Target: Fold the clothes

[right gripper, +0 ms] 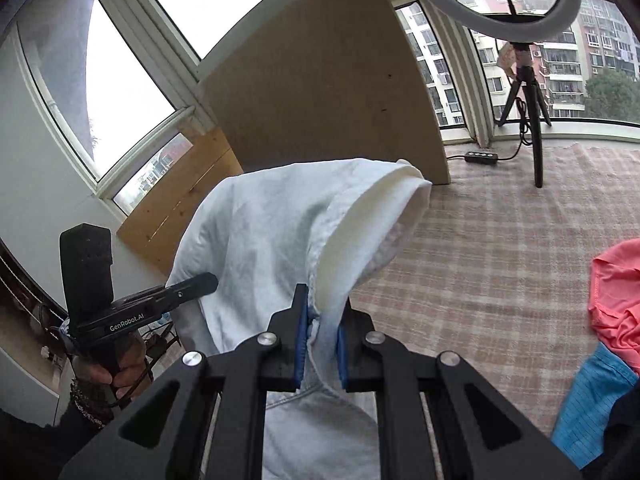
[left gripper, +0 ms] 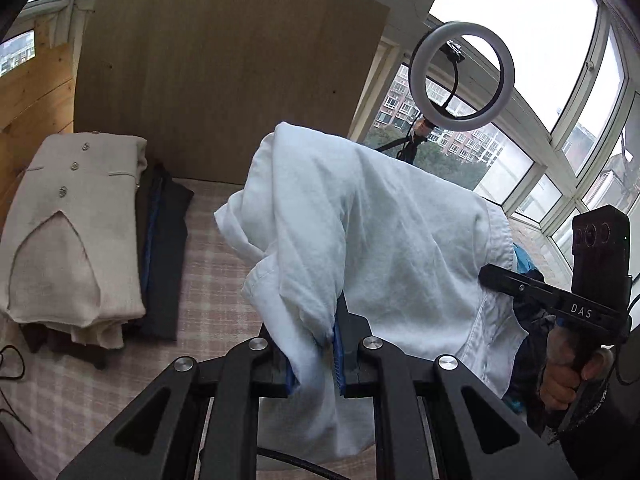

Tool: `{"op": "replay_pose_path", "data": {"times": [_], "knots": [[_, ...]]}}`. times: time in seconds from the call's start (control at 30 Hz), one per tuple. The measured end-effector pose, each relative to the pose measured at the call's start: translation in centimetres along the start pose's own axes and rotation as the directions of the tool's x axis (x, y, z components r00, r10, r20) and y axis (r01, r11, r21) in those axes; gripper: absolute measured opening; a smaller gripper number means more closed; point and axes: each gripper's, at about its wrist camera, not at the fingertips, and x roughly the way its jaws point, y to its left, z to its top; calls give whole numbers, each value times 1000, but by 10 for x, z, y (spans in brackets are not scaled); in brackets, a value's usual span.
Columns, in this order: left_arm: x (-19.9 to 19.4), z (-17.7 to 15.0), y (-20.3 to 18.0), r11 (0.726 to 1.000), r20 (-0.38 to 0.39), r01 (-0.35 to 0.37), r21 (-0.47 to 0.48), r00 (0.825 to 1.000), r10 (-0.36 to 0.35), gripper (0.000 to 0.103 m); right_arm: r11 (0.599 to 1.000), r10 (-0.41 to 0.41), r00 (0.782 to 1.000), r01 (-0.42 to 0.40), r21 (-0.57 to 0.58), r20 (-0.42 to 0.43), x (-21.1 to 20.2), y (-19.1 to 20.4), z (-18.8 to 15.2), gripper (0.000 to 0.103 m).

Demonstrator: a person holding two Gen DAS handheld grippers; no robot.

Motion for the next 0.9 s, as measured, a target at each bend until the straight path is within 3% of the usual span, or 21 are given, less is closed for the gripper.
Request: {"op": "replay_pose_path", "data": {"times": [0.23, 0.43, 0.6, 0.67, 0.7, 0.77, 0.83, 0.9], "knots": [[-52, 24, 117, 992, 58, -127, -8, 990, 127, 13, 995, 54, 998, -56, -87, -18, 94, 109, 31, 12], [-55, 56, 206, 978, 67, -206, -31, 976, 208, 13, 993, 38, 998, -43, -113, -46, 189, 172, 58, 12], [-22, 83, 265, 972, 43, -224, -72, 973, 228, 14, 994, 4, 997, -11, -105, -71, 254, 185, 82, 12], [5, 90, 286, 969, 22, -237, -74, 971, 239, 18, 992, -35, 996, 25, -126, -81, 280, 185, 90, 12], [23, 91, 297, 963, -5, -256, -84, 967, 256, 25, 987, -71, 994, 57, -149, -89, 295, 183, 92, 12], [55, 92, 318, 954, -72, -275, -120, 961, 268, 30, 983, -130, 979, 107, -152, -154, 325, 168, 93, 16], [55, 90, 324, 948, -63, -266, -175, 964, 259, 34, 989, -125, 970, 103, -110, -207, 332, 152, 94, 24], [35, 89, 313, 937, -33, -310, -162, 950, 309, 34, 993, -100, 976, 85, -86, -192, 317, 144, 100, 28]]}}
